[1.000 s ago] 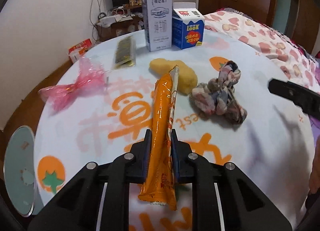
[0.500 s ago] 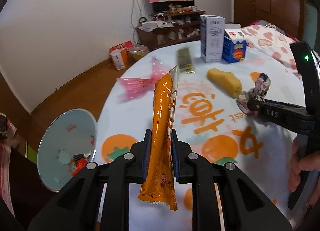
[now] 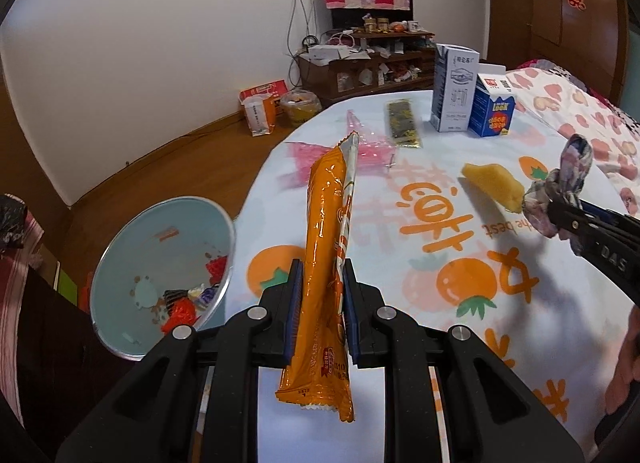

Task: Collect trash
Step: 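Carry both items over the blue bin and open both tools to release them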

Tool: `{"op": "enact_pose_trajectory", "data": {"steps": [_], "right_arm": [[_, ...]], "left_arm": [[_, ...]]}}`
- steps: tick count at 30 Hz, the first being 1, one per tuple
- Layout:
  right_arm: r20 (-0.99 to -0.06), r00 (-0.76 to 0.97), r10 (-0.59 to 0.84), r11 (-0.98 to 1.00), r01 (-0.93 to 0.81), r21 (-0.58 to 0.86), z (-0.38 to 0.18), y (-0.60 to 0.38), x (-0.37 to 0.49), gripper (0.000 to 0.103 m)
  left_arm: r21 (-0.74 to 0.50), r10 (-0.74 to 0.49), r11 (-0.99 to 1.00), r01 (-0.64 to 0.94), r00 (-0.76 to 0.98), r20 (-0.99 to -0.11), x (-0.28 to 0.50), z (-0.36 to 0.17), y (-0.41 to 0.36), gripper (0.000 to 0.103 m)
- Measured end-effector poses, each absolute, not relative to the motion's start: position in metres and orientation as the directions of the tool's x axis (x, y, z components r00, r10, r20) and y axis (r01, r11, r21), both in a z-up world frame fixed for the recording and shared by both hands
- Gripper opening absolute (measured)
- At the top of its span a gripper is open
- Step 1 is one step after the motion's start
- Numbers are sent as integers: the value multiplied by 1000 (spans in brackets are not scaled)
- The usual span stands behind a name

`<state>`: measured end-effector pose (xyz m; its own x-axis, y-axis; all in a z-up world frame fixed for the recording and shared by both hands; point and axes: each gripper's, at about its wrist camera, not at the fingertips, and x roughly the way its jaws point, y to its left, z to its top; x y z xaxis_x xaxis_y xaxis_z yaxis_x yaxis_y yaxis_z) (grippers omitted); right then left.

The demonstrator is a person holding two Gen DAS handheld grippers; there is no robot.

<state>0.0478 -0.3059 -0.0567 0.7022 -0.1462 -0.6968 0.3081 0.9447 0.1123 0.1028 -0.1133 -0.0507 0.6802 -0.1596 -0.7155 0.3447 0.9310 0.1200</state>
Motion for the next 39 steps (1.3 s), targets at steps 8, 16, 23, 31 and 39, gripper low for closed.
{"op": "enact_pose_trajectory", "data": {"steps": [8,16,23,31,39], "right_arm": [[-679,724,-119,967,240,85,-48,-273,41,26],[-637,761,-125,976,209,58,-34,-261,35,26],[-655,755,-13,981,138,139,-32,-281,38,27],[-647,760,63,955,143,261,-31,-312,36,27],[-671,731,-122,971,227,71,-29,-313,32,27]], "left_arm": [[123,-143,939,320,692,-708,95,-49,-96,20],[106,-152,943,315,693,-704,94,-47,-87,20],[94,-161,943,318,686,-709,94,-48,-85,20],[91,-164,943,322,683,-712,95,-49,-85,21],[99,-156,945,313,694,-703,95,-45,-80,22]]}}
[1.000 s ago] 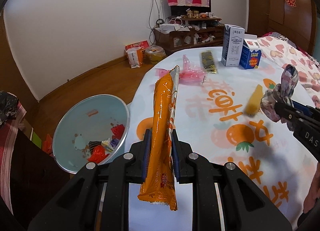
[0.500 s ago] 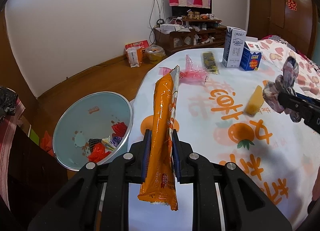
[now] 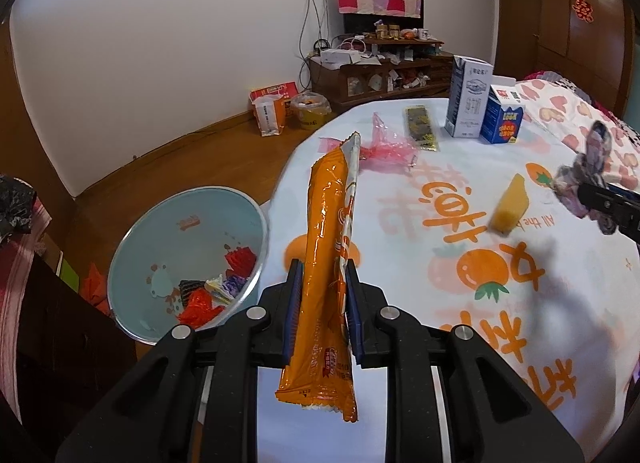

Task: Collect trash
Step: 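Carry both items over the blue bin and open both tools to release them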

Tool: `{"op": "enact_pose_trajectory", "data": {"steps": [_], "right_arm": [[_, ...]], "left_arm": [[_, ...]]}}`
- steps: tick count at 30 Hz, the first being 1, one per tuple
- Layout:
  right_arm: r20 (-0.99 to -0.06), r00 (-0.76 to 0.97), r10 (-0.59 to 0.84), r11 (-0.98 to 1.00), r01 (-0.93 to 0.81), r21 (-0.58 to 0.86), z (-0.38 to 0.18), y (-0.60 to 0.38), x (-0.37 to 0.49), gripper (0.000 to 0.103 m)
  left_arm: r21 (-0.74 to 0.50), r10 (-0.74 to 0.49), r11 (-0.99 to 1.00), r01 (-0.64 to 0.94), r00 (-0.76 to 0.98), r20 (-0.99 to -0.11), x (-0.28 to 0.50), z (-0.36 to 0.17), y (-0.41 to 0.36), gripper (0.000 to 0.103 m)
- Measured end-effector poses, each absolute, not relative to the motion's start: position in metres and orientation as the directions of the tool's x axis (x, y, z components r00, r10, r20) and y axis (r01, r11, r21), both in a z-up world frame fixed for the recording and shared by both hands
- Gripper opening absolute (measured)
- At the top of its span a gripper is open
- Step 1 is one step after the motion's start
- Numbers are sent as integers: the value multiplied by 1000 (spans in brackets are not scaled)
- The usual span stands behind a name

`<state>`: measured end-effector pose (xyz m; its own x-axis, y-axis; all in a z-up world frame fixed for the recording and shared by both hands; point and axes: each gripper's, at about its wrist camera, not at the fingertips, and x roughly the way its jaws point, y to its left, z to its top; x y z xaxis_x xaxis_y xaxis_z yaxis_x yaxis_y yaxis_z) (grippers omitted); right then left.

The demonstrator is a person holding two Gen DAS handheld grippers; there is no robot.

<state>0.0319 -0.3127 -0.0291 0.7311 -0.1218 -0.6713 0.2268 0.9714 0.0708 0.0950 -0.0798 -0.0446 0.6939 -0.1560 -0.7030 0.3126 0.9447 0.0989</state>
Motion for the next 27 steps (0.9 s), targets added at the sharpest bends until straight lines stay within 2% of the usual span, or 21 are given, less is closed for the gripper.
{"op": "enact_pose_trajectory", "data": {"steps": [8,27], "right_arm": [[-666,736,-120,978,204,49,-26,-304,30,27],[-684,723,96,995,-85,51,-34,-164,95,28]], "left_arm": [[91,-107,968,234,712,-694,105,-39,-46,22],[95,19,994,61,738,-674,120,-35,27,22]]}}
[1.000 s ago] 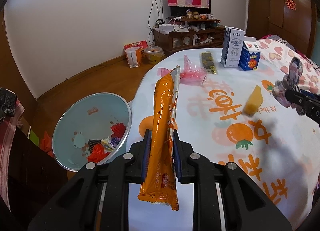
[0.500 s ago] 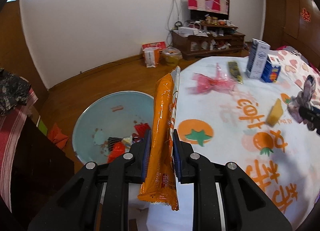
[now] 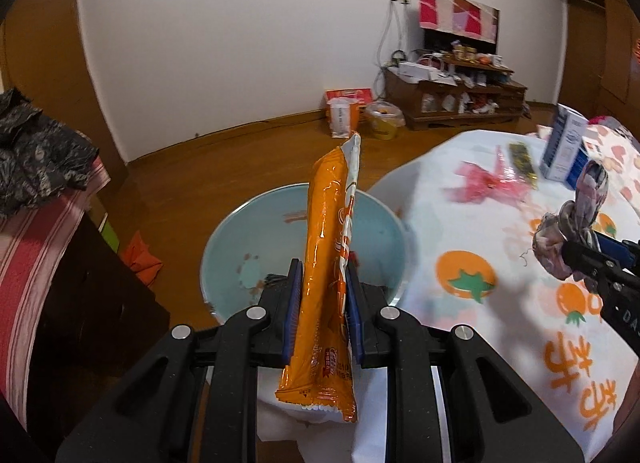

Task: Collect trash
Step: 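Carry both items over the blue bin and open both tools to release them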

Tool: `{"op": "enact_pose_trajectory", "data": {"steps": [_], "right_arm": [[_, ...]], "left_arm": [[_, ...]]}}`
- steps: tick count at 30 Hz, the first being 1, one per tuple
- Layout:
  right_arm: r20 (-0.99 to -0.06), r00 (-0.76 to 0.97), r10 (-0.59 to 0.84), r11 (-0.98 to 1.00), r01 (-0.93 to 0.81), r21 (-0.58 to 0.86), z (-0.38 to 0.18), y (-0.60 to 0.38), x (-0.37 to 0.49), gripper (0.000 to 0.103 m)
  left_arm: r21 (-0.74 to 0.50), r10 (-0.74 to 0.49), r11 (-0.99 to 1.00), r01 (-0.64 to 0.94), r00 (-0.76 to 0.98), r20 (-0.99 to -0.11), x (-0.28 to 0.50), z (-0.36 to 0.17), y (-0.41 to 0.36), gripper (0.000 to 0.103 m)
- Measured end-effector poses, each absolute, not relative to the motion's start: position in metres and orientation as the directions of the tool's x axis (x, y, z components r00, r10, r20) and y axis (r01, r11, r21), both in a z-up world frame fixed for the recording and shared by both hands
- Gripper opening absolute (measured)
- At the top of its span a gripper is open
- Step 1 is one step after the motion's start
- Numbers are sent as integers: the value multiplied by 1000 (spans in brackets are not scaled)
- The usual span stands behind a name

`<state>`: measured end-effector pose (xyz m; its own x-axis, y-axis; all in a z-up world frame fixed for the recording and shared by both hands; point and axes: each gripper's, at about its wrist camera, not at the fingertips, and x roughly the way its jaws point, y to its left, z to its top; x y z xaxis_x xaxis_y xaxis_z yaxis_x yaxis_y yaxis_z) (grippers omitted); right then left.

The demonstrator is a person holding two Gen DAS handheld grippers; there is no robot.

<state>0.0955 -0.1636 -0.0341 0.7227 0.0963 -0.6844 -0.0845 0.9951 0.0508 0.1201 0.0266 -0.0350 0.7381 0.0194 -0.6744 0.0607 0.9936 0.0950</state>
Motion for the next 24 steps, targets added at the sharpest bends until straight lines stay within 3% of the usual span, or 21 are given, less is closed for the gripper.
{"op": "enact_pose_trajectory", "data": {"steps": [15,24], "right_arm": [[-693,698,182,968,-249,3,-42,-75,149,28],[-748,634,195,957,-291,3,-68,-58,183,28]], "left_arm": [[96,99,994,-43,694,-713,154,-55,71,22],[98,110,994,-56,672,-732,172,-66,78,21]]}}
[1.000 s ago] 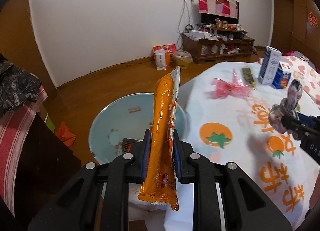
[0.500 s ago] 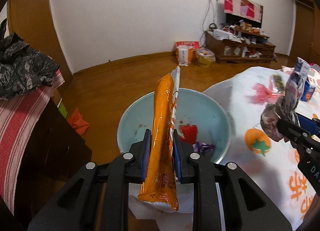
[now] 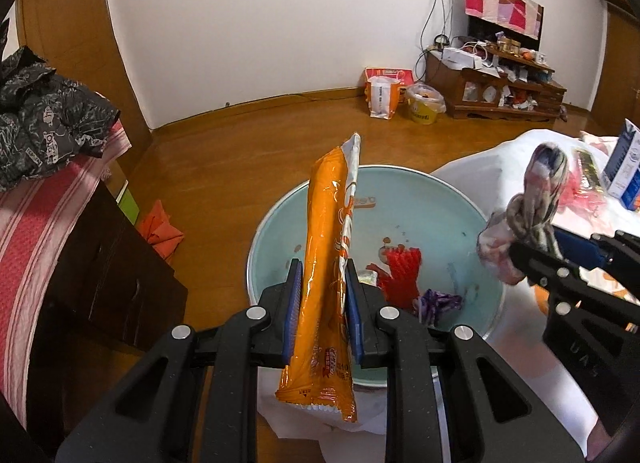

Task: Collect trash
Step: 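Carry both items over the blue bin and open both tools to release them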

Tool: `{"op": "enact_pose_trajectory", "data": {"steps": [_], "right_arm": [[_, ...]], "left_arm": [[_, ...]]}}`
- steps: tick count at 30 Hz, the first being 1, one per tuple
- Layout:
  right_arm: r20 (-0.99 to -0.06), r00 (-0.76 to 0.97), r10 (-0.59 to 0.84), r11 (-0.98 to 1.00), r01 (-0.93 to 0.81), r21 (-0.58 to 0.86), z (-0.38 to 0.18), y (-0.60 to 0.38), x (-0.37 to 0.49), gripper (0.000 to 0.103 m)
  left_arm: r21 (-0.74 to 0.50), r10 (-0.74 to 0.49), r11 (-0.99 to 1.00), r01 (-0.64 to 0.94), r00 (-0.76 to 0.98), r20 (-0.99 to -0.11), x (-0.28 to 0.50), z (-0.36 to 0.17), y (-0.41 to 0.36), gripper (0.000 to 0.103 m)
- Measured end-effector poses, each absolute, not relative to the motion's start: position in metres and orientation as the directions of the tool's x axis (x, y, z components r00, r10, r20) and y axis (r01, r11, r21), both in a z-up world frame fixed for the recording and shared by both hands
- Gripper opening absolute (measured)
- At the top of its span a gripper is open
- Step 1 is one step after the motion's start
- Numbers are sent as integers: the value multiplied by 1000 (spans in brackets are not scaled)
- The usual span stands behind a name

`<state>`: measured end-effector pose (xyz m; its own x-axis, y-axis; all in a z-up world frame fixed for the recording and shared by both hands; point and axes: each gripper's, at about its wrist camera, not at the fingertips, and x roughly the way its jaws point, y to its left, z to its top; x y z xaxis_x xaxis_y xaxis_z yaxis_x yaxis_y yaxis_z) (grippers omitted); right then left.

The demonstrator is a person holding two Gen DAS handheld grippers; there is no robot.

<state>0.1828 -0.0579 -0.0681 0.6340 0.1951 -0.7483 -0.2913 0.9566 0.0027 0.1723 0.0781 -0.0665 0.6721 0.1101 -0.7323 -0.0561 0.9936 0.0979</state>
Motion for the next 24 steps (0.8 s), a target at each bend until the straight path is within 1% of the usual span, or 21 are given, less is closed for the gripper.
{"op": "enact_pose_trajectory", "data": {"steps": [5,6,11,13,21,23,24], "right_arm": [[-781,589,207,949,-315,14,-84,-50,197,28],[-784,582,215,948,-318,24,-86,-47,199,30],[-785,579,221,938,-347,8,-91,-38,201,45],[-774,590,229,938,-345,15,-88,-41,199,60],[-727,659,195,962,-271,12,-70,-66,184,61],[-714,680,166,972,-235,1,-66,-76,177,63],[-706,691,156,976,-216,4,-64,-82,172,67]], "left_arm": [[94,109,994,-58,657,-746,180,-73,81,21],[93,109,994,-59,654,-749,181,-74,81,21],[100,117,993,-64,644,-756,184,-79,82,21],[102,121,993,-68,639,-759,186,-80,83,21],[119,137,990,-70,641,-755,186,-79,80,22],[130,146,989,-72,642,-753,186,-79,78,22],[133,147,989,-71,644,-751,185,-79,76,27]]}}
